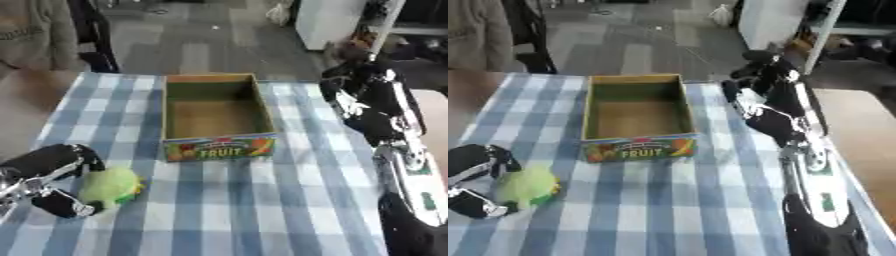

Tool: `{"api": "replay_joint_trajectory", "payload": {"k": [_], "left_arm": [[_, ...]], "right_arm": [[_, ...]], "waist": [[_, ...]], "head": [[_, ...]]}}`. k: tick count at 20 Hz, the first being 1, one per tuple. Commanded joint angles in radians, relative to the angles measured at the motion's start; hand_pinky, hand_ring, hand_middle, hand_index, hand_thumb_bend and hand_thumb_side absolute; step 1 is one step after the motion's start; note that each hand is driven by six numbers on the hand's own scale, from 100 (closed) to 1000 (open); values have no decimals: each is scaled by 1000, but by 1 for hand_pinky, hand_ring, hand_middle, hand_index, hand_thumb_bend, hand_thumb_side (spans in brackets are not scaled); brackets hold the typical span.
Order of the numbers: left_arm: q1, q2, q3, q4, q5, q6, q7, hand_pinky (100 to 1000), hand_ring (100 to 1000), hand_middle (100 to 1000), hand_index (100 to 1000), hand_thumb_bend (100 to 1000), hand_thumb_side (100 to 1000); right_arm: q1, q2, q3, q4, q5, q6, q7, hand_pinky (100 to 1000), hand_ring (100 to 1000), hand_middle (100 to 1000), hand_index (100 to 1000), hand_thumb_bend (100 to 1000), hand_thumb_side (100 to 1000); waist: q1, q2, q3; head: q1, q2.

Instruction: Pick up objects on the table and place them in the box.

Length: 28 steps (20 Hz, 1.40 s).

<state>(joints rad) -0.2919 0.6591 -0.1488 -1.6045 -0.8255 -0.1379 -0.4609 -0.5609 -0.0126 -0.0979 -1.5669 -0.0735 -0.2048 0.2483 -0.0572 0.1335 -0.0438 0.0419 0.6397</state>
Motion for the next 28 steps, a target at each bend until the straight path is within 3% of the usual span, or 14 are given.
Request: {"api": "replay_joint_trajectory", "payload": {"k": [1, 2, 3, 4, 8, 20, 28], "left_arm": [[-16, 16, 0, -13, 12, 6, 53, 416, 376, 427, 575, 203, 267], [-17, 16, -1, -15, 19, 7, 69, 391, 333, 385, 533, 120, 251], [-17, 16, -1, -16, 26, 7, 84, 377, 315, 366, 515, 100, 245], [-17, 16, 0, -18, 32, 8, 99, 344, 268, 319, 462, 100, 239], [-16, 17, 4, -24, 58, 4, 159, 304, 221, 272, 420, 100, 229], [-49, 27, 23, -84, 109, 7, 196, 298, 212, 266, 418, 100, 215], [-174, 41, 14, -85, 181, 20, 211, 287, 208, 263, 420, 100, 211]], "right_arm": [[-18, -11, -2, -11, -10, -3, 0, 570, 631, 500, 722, 410, 100], [-18, -11, -2, -11, -10, -3, 0, 570, 631, 500, 722, 410, 100], [-17, -11, -2, -12, -10, -3, 1, 570, 631, 500, 722, 410, 100], [-17, -11, -2, -12, -10, -3, 0, 570, 631, 500, 722, 410, 100], [-16, -12, -2, -12, -10, -2, 0, 570, 631, 500, 722, 411, 100], [-9, -13, -2, -15, -11, 0, 1, 570, 631, 500, 722, 411, 100], [-8, -9, 2, -14, -12, 0, 6, 570, 632, 500, 722, 408, 100]], "waist": [[6, -10, -2], [6, -10, -3], [7, -10, -3], [7, -10, -3], [9, -9, -4], [15, -14, -5], [14, -18, -9]], "head": [[2, -9], [2, -10], [1, -10], [1, -10], [1, -9], [-1, -9], [1, -8]]}}
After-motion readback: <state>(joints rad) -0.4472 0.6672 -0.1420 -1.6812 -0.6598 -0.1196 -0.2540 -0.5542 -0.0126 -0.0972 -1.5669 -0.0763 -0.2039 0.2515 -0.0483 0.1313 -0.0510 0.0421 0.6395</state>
